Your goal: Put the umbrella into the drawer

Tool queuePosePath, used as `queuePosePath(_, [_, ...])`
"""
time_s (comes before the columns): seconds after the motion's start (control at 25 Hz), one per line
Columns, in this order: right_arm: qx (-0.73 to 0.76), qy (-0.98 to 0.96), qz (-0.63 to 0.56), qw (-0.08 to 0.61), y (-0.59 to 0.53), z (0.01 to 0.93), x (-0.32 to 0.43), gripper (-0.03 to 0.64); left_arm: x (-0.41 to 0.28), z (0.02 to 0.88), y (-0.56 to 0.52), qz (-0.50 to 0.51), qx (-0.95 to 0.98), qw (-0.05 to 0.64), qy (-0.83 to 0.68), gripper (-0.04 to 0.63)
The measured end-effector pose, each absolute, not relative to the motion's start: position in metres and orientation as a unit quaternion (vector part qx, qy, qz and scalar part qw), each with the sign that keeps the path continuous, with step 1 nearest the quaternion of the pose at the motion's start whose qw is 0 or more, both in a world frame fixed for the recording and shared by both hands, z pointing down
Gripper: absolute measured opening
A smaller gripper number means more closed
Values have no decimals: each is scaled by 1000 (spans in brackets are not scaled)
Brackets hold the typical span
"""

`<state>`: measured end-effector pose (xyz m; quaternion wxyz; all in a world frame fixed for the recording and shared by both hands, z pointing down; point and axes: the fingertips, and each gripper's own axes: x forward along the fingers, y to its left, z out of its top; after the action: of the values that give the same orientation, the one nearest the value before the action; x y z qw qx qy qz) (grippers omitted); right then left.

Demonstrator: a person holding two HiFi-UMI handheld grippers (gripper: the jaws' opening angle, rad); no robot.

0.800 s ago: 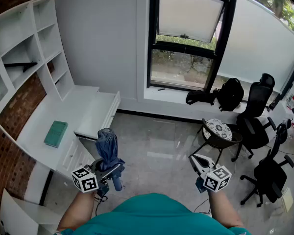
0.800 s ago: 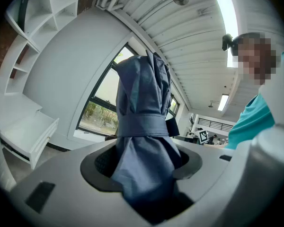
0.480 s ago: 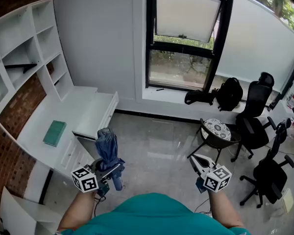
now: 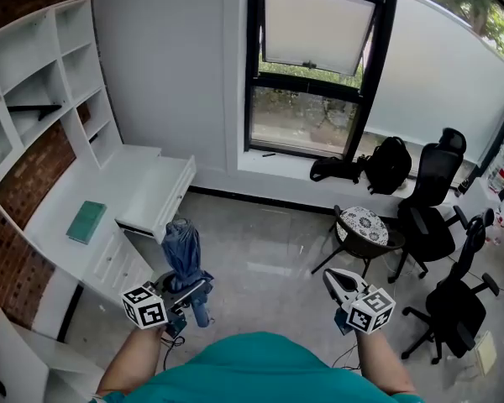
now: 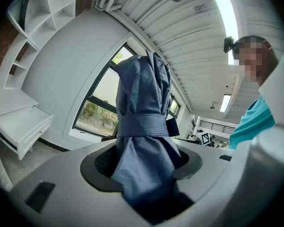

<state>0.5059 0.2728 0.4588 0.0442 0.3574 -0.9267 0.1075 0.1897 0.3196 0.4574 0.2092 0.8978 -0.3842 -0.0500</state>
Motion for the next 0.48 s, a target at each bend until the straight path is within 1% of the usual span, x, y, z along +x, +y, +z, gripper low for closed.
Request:
queuePosePath(0.28, [351,-927,121,44,262,472,515,21,204,467,316,-39,899,213,-381,262])
queuePosePath(0.48, [347,-929,120,52,240,480,493,21,185,474,294,-36,901,215,-376,262])
